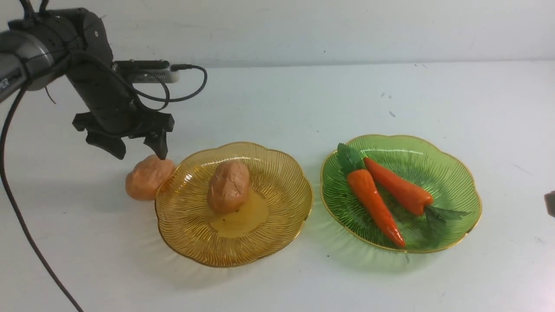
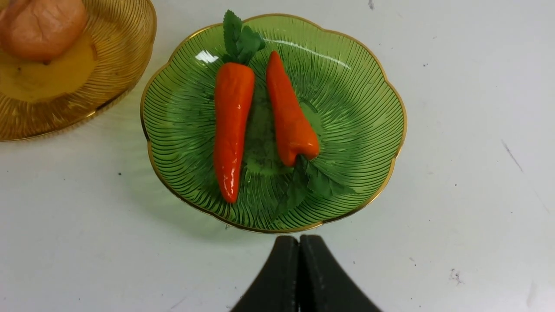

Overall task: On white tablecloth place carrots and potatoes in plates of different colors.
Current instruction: 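Put the potatoes from the left side into the left plate with the left gripper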

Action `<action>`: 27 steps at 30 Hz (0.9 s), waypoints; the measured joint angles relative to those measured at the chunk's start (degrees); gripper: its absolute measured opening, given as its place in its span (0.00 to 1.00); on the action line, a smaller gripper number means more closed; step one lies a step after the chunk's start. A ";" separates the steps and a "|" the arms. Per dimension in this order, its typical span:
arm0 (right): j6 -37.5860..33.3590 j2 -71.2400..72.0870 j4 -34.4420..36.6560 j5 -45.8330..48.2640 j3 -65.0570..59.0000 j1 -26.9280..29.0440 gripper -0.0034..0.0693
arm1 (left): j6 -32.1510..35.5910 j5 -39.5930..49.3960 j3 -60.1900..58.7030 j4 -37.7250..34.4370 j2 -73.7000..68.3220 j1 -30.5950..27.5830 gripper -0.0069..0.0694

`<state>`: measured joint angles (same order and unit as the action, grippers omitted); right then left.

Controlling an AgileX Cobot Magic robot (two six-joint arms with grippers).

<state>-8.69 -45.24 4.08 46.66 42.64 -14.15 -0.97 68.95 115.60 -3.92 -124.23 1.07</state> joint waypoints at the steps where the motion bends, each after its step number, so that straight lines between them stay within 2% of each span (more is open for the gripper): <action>1: -0.06 0.00 0.00 0.07 0.00 0.00 0.03 | -0.27 0.56 2.24 -0.69 1.52 0.06 0.63; 4: -0.17 0.00 0.00 0.07 0.00 0.00 0.03 | -0.59 1.14 5.08 -4.93 8.23 2.16 0.63; 8: -0.17 0.00 0.00 -0.04 0.00 0.00 0.03 | -1.43 1.51 -1.94 -6.77 10.11 9.80 0.63; 11: -0.17 0.00 0.00 -0.41 0.00 0.00 0.03 | -1.68 1.78 -7.01 -6.22 7.70 16.59 0.64; 15: -0.17 0.00 0.00 -0.41 0.00 0.00 0.03 | -1.50 1.95 -7.31 -3.42 5.57 22.11 0.69; 20: -0.17 0.00 0.14 -0.41 0.00 0.00 0.03 | -1.50 1.95 -7.31 -2.04 3.57 24.02 0.80; 24: -0.17 0.26 0.25 -0.96 0.00 0.00 0.03 | -1.50 1.95 -7.31 -1.68 1.83 24.44 0.94; 27: -0.17 1.90 0.20 -1.15 0.00 0.00 0.03 | -1.56 1.95 -7.17 -1.68 1.44 24.44 0.98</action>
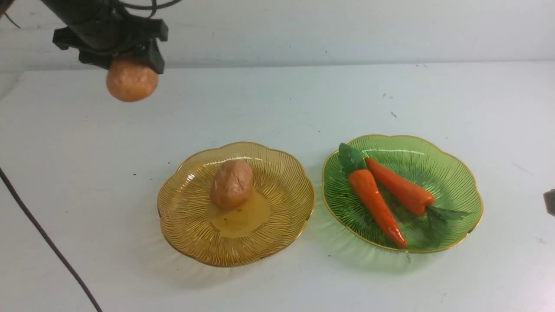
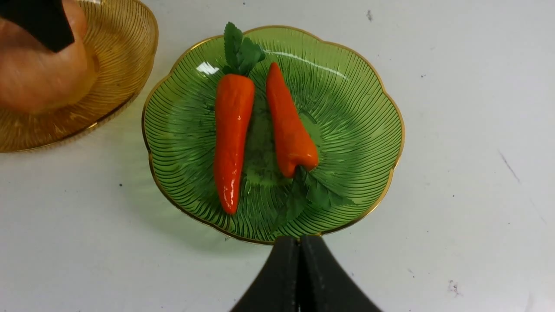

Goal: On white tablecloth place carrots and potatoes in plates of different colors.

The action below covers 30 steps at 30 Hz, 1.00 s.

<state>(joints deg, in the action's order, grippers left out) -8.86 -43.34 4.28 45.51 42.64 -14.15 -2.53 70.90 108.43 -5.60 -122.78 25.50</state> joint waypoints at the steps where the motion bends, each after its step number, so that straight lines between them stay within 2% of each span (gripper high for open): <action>1: 0.00 1.17 0.00 0.32 0.00 0.00 0.03 | -0.13 0.00 0.29 0.00 0.00 0.00 0.99; 7: 0.00 9.36 -0.17 5.73 -0.07 0.00 0.03 | -0.97 0.00 4.72 0.47 0.00 0.00 0.96; 12: 1.37 16.32 -0.17 8.10 -2.19 0.00 0.03 | -1.08 0.00 9.05 1.66 0.27 0.00 0.81; 17: 3.29 26.39 0.36 0.77 -10.88 0.00 0.03 | -0.35 0.00 11.98 1.99 1.61 0.00 0.35; 21: 3.61 33.21 3.05 -11.36 -20.71 0.00 0.03 | 1.71 0.23 12.18 1.99 2.53 0.00 0.15; 24: 3.66 35.97 6.44 -18.50 -26.20 0.00 0.03 | 2.53 0.39 12.18 1.99 2.72 0.00 0.10; 30: 3.66 37.04 8.83 -23.80 -28.62 0.00 0.03 | 3.15 0.46 12.18 1.99 2.72 0.00 0.09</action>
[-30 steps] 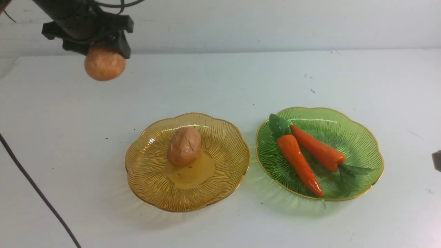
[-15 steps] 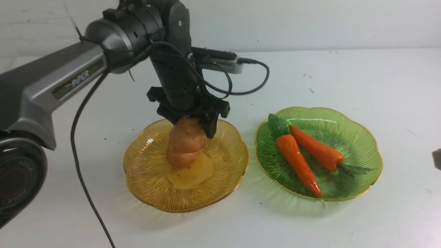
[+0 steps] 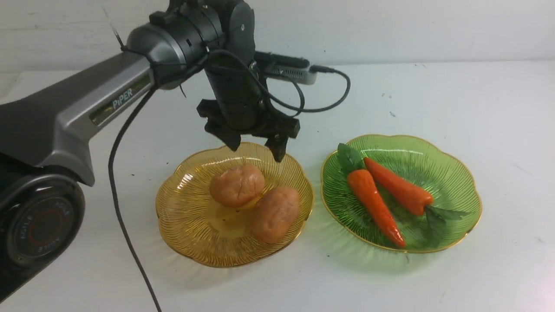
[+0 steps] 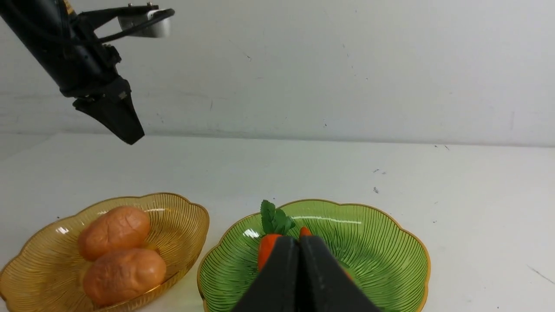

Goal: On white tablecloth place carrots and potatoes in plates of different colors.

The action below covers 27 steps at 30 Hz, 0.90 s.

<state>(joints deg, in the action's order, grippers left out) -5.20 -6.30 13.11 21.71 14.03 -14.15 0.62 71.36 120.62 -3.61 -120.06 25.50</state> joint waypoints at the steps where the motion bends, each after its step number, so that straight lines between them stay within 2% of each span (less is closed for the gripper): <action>1: 0.00 0.00 0.02 0.00 0.00 0.00 0.03 | 0.04 0.00 0.00 0.00 0.00 0.00 0.09; 13: 0.00 0.06 -0.17 0.58 -0.58 0.00 0.03 | 0.04 0.02 0.00 -0.30 0.73 0.00 0.09; 19: 0.00 5.99 -8.41 1.18 -8.41 3.04 0.03 | 1.84 0.08 -1.69 -2.81 10.52 0.00 0.09; 27: 0.00 6.84 -10.41 2.87 -15.18 6.61 0.03 | 4.50 0.22 -19.75 -1.08 30.27 0.00 0.09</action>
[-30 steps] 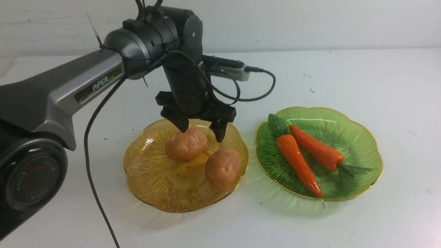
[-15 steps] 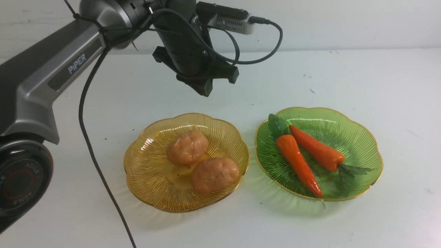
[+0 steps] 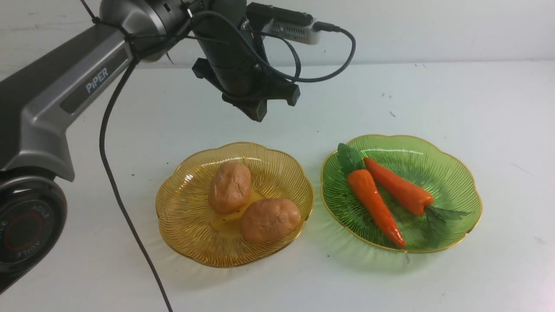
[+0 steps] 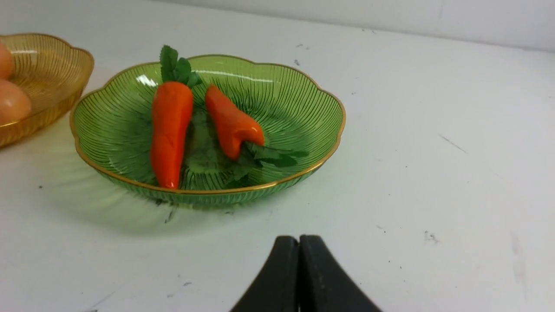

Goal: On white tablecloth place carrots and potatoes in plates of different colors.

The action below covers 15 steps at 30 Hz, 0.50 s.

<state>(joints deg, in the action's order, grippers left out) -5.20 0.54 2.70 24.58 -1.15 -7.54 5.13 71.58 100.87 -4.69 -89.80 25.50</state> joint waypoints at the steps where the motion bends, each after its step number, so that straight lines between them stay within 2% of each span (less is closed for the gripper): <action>1: 0.00 0.00 -0.05 -0.70 -0.06 0.54 0.03 | 0.00 -0.07 -3.49 1.03 3.08 0.00 0.09; 8: 0.00 0.00 -0.17 -1.82 -0.24 3.96 0.03 | -6.95 -1.96 -38.73 9.09 39.89 0.00 0.09; 12: 0.00 0.00 -0.17 -1.82 -0.24 4.01 0.03 | -12.46 -14.34 -57.91 9.18 65.88 0.00 0.09; 15: 0.00 0.00 -0.17 -1.82 -0.24 4.01 0.03 | -19.80 -22.83 -69.38 11.00 85.14 0.00 0.09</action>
<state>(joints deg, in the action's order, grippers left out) -5.20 0.54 2.53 22.76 -1.39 -3.53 -14.68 48.75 31.49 6.31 -4.66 25.50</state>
